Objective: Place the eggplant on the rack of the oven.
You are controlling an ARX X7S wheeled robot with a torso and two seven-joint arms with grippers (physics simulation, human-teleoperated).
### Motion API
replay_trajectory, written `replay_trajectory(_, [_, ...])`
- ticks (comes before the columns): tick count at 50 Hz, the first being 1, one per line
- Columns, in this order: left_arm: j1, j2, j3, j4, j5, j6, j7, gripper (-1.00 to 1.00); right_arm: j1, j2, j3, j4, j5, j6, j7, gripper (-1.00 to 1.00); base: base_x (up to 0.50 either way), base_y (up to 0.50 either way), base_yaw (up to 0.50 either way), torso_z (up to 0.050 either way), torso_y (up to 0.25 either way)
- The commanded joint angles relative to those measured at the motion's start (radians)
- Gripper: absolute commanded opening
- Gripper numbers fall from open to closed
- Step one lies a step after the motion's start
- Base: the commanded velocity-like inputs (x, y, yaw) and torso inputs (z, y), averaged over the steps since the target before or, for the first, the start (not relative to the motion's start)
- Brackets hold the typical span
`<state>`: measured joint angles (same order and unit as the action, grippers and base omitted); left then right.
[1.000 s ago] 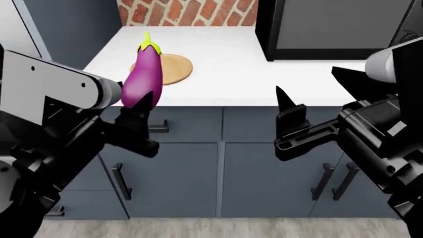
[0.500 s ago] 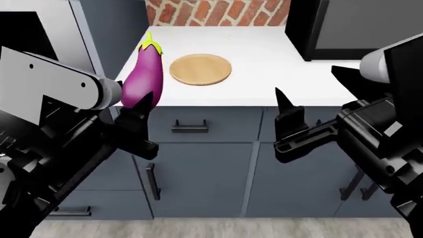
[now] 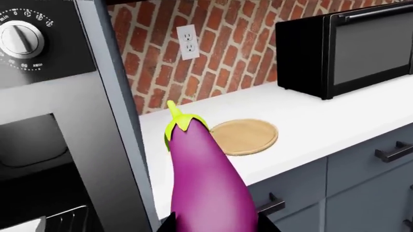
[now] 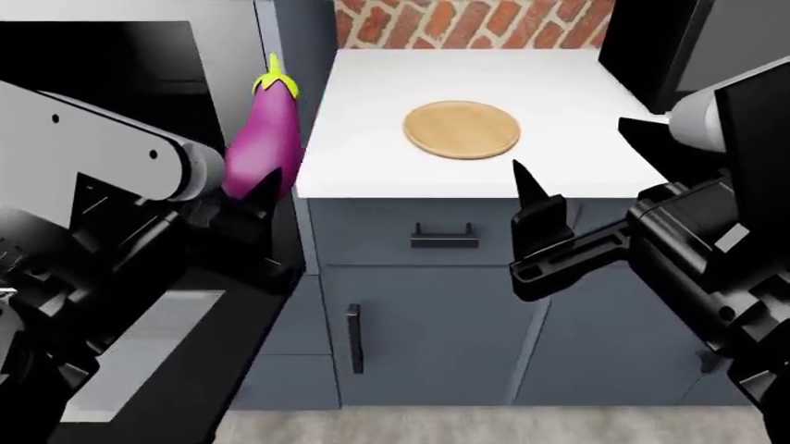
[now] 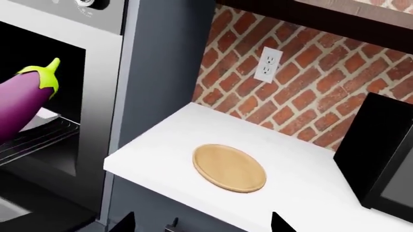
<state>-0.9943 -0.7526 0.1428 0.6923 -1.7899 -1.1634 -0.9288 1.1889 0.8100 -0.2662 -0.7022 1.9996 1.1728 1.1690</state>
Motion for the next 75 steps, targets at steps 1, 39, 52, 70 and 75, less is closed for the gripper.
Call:
replay_trajectory(1, [-0.011,0.001,0.006,-0.008,0.008,0.005,-0.002,-1.0,0.003,0.003,-0.001,0.0,-0.004,-0.004,-0.008,1.0,0.0,0.5,0.0,0.0,0.0])
replay_trajectory(39, [0.036,-0.005,0.012,-0.018,0.069,0.022,0.04,-1.0,0.016,-0.008,-0.024,0.011,-0.04,-0.001,-0.043,1.0,0.0,0.5,0.0,0.0,0.0])
replay_trajectory(52, [0.004,0.009,0.045,-0.032,0.063,0.02,0.027,-1.0,-0.034,0.01,0.014,0.004,-0.075,-0.013,-0.088,1.0,0.0,0.5,0.0,0.0,0.001])
replay_trajectory(70, [-0.013,-0.009,0.058,-0.036,0.047,0.021,0.019,-1.0,-0.007,0.017,-0.031,0.027,-0.042,-0.016,-0.044,1.0,0.0,0.12,0.0,0.0,0.0])
replay_trajectory(75, [-0.021,-0.017,0.062,-0.045,0.038,0.02,0.017,-1.0,-0.002,0.021,-0.023,0.037,-0.027,-0.037,-0.037,1.0,0.01,0.0,0.0,0.0,0.0])
